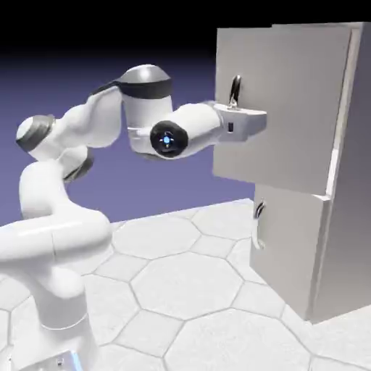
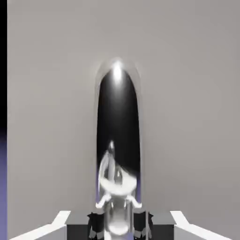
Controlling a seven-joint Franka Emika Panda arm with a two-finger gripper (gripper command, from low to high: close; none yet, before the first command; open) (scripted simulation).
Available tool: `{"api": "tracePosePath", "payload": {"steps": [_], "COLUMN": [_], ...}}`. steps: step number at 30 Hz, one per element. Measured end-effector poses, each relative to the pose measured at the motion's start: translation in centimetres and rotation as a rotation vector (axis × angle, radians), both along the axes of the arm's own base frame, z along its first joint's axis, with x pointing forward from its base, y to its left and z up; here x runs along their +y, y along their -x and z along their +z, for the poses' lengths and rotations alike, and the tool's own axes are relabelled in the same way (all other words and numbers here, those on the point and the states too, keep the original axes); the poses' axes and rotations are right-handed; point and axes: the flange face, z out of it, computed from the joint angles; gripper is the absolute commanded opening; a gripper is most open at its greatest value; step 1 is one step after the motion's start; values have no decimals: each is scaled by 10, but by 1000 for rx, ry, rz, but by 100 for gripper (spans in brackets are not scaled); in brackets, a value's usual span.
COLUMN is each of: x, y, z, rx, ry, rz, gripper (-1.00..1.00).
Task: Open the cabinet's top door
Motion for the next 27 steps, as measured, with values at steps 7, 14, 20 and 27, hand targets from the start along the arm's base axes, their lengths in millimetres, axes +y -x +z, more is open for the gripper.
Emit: {"api": "tracePosePath", "payload": {"steps": [7, 14, 20, 27], "x": [-48, -105, -148, -188], "y": [10, 10, 1, -13], "z": [0, 0, 0, 0], "rx": [0, 0, 0, 0], "ry": [0, 0, 0, 0], "rz": [182, 395, 558, 716], "gripper": [-100, -100, -100, -100]}}
